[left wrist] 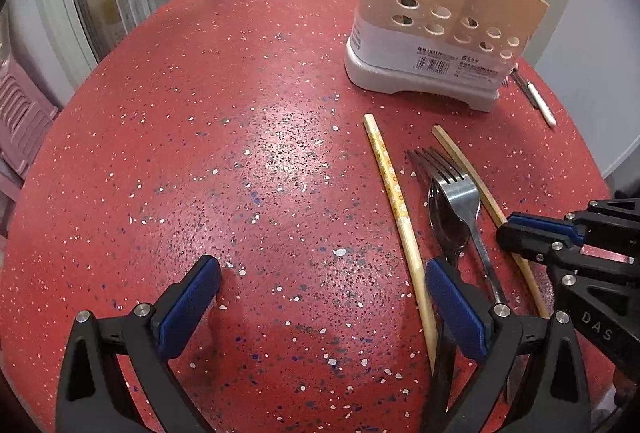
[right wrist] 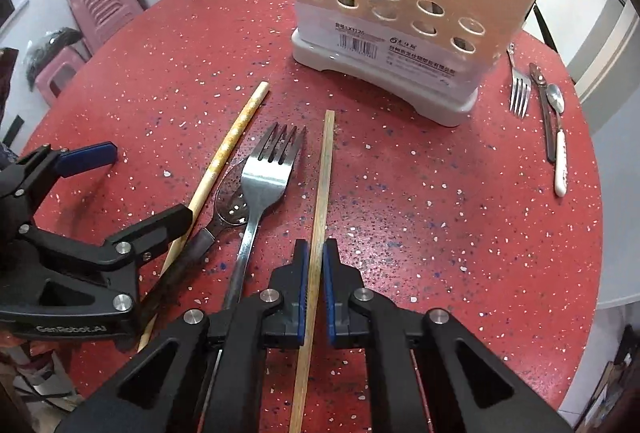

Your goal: Organize utensils

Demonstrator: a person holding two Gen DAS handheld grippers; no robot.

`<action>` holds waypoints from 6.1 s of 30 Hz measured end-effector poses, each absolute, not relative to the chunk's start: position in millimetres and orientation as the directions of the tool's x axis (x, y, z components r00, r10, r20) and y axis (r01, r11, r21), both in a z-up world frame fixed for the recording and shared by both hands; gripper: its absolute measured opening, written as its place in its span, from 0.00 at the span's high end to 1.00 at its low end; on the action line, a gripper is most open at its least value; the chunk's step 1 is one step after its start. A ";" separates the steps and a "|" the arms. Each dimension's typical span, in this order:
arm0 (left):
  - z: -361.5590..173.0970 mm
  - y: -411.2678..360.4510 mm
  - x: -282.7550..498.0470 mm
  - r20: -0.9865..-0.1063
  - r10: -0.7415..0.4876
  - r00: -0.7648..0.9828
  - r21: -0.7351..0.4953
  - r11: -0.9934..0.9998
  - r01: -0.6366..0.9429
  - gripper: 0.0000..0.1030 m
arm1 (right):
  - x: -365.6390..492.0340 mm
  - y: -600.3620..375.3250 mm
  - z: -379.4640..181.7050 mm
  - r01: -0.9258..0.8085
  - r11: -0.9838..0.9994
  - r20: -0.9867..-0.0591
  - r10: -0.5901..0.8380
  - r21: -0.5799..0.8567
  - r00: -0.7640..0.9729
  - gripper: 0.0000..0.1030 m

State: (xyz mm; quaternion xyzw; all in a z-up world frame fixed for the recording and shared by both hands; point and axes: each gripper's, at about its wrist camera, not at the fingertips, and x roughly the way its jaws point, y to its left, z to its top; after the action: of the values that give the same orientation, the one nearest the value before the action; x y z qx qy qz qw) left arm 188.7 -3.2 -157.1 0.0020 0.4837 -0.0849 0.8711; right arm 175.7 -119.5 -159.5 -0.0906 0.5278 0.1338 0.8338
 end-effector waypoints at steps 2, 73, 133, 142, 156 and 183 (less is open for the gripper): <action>-157.5 -4.2 191.1 -0.849 -0.148 0.507 -0.083 0.985 0.149 0.00 | 175.3 -122.8 -159.4 -0.320 0.947 -0.903 0.145 0.009 0.405 0.93; -32.6 -45.6 156.1 -0.613 -0.333 0.717 -0.185 0.942 0.279 0.68 | 135.4 -255.9 -55.9 -0.268 0.907 -0.667 0.420 0.324 0.615 0.94; -91.4 41.1 328.2 -0.798 -0.109 0.593 -0.226 0.966 -0.127 0.00 | 234.0 -263.8 20.4 -0.331 0.877 -0.547 0.476 0.348 0.688 0.93; -150.3 24.3 382.2 -0.849 -0.111 0.516 -0.185 0.978 -0.095 0.00 | 234.0 -275.3 6.3 -0.286 0.891 -0.578 0.448 0.352 0.682 0.94; -182.6 -31.5 427.7 -0.898 -0.032 0.440 -0.024 0.999 0.025 0.21 | 237.8 -267.4 -1.9 -0.269 0.900 -0.605 0.431 0.345 0.669 0.94; -157.9 1.4 284.4 -0.811 -0.296 0.505 -0.276 0.954 0.117 0.76 | 204.5 -277.4 -16.4 -0.266 0.870 -0.579 0.478 0.414 0.661 0.94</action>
State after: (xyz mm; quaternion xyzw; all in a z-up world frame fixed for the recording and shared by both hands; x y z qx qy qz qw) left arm 284.4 1.4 -157.9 -0.0928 0.4829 -0.1196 0.8625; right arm 204.5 -277.4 -16.4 0.1484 0.3562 0.2068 0.8991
